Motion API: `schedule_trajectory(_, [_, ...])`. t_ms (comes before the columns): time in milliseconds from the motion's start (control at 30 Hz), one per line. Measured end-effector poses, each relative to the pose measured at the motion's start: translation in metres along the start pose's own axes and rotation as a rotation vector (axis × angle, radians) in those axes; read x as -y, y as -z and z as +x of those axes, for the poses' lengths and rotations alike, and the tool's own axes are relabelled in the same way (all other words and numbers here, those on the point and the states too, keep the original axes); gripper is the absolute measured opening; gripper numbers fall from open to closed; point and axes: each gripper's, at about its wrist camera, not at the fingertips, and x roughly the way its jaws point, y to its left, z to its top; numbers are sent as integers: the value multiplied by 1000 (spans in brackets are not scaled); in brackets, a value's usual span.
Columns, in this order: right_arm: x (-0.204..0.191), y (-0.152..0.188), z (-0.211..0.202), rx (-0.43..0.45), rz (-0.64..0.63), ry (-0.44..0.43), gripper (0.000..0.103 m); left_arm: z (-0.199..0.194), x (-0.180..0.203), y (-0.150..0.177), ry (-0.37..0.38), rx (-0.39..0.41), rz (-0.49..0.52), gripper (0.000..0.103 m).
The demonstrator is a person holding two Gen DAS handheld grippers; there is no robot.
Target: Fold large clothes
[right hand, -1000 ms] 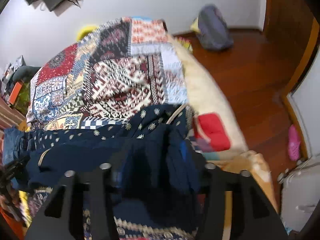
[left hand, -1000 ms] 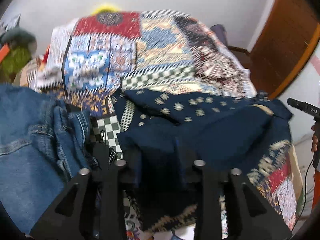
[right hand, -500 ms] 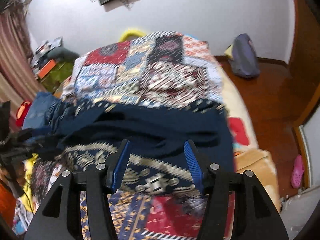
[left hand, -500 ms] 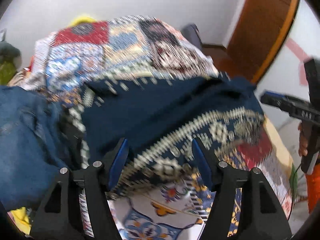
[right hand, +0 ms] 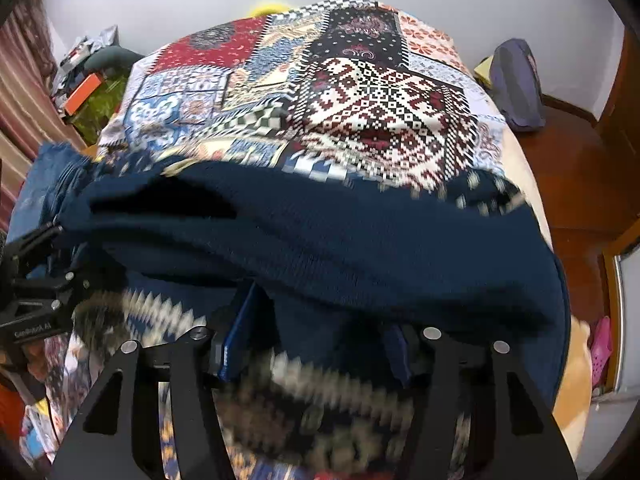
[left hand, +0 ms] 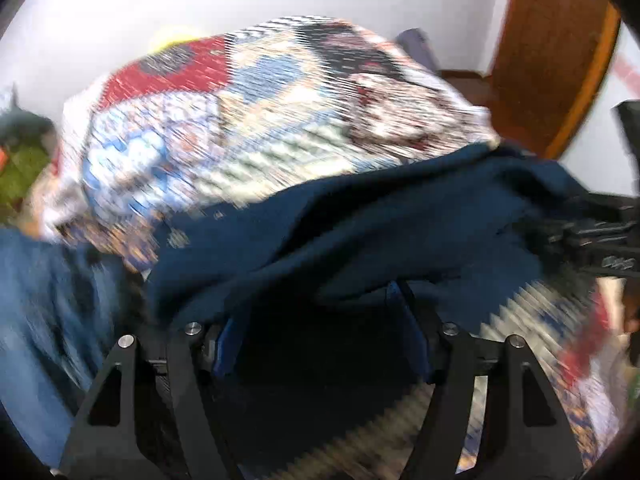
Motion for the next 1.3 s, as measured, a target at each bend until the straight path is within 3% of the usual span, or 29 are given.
schedule_trajectory(33, [4,-11,1,8,10,34,54,2,-8,-16,-66,15,-17,68])
schedule_trajectory(100, [11,-32,-10,78,50,124,54,-3,-25,-34,-103,45,-76,68])
schedule_trajectory(200, [13,-42,-34,175,86,121,54,-24,-47,-45,-33,111,-177,68])
schedule_trajectory(300, [4,-37,-55,221,65,74,54,-39,-47,-40,3,134,-169,68])
schedule_trajectory(533, [-30,-1,-64,225,-32,6,54,-43,-19,-6,76,93,-91,68])
schedule_trajectory(800, [-49,33,-33,153,-102,-1,54,-33,24,41,170,25,-27,68])
schedule_trajectory(900, [-42,42,-16,115,-112,29,55,-17,31,53,136,-2,-1,68])
schedule_trajectory(967, [-33,49,-16,134,-107,36,64,-13,31,60,104,24,9,77])
schedule_trajectory(1033, [-25,52,-21,149,-93,32,67,-12,26,64,77,49,-5,87])
schedule_trajectory(1200, [1,61,-32,153,-43,108,71,-17,6,74,68,51,-47,86])
schedule_trajectory(1300, [23,69,-35,142,5,111,71,-21,-8,83,46,46,-63,87])
